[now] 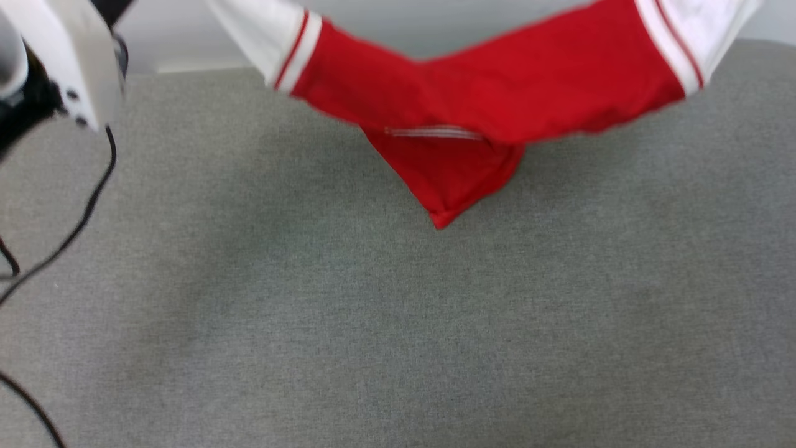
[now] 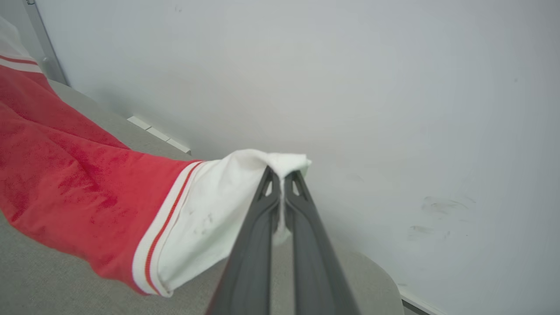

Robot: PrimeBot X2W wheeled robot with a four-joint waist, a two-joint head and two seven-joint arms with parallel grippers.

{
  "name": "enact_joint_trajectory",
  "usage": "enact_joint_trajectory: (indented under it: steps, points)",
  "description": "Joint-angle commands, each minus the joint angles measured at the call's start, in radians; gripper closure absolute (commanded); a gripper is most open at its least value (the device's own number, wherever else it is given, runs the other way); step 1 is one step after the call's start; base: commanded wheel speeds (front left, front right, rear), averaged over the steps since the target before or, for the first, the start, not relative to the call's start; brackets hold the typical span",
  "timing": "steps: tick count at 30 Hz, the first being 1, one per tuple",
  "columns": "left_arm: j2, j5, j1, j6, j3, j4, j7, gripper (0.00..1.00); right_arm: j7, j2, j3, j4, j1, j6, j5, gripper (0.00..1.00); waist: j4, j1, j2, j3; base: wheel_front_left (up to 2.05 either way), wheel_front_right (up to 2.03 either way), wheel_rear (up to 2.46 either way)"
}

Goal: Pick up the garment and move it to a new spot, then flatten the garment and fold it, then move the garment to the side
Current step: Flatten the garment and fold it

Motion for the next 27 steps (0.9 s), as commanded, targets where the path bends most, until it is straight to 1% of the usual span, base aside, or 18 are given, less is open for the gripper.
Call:
enact_joint_trajectory:
  steps: [1, 6, 10, 15, 21, 24, 27]
  points:
    - [-0.015, 0.014, -0.033, 0.000, 0.002, 0.016, -0.015, 1.00, 0.006, 0.017, -0.008, 0.014, -0.034, -0.001, -0.012, 1.00, 0.003, 0.0000, -0.0001, 0.023, 0.00, 0.00, 0.00]
    - [-0.094, 0.085, -0.209, 0.005, 0.012, 0.129, -0.086, 1.00, 0.033, 0.097, -0.031, 0.112, -0.195, -0.001, -0.105, 1.00, 0.011, 0.0000, -0.0001, 0.099, 0.00, 0.00, 0.00]
    - [-0.155, 0.143, -0.359, 0.005, 0.008, 0.231, -0.145, 1.00, 0.029, 0.155, -0.058, 0.196, -0.330, -0.001, -0.175, 1.00, 0.018, 0.0000, -0.0001, 0.169, 0.00, 0.00, 0.00]
    - [-0.212, 0.189, -0.534, 0.000, 0.003, 0.333, -0.207, 1.00, 0.025, 0.211, -0.069, 0.279, -0.488, -0.001, -0.250, 1.00, 0.031, 0.0000, -0.0001, 0.234, 0.00, 0.00, 0.00]
    - [-0.259, 0.200, -0.706, -0.004, 0.007, 0.456, -0.281, 1.00, 0.001, 0.266, -0.082, 0.379, -0.640, -0.001, -0.317, 1.00, 0.039, 0.0000, -0.0001, 0.276, 0.00, 0.00, 0.00]
    - [-0.272, 0.196, -0.758, -0.005, 0.001, 0.510, -0.313, 1.00, -0.011, 0.288, -0.076, 0.426, -0.694, -0.001, -0.333, 1.00, 0.043, 0.0000, -0.0001, 0.289, 0.00, 0.00, 0.00]
    - [-0.276, 0.185, -0.776, -0.006, -0.006, 0.552, -0.347, 1.00, -0.028, 0.303, -0.059, 0.465, -0.719, -0.001, -0.341, 1.00, 0.046, 0.0000, -0.0001, 0.301, 0.00, 0.00, 0.00]
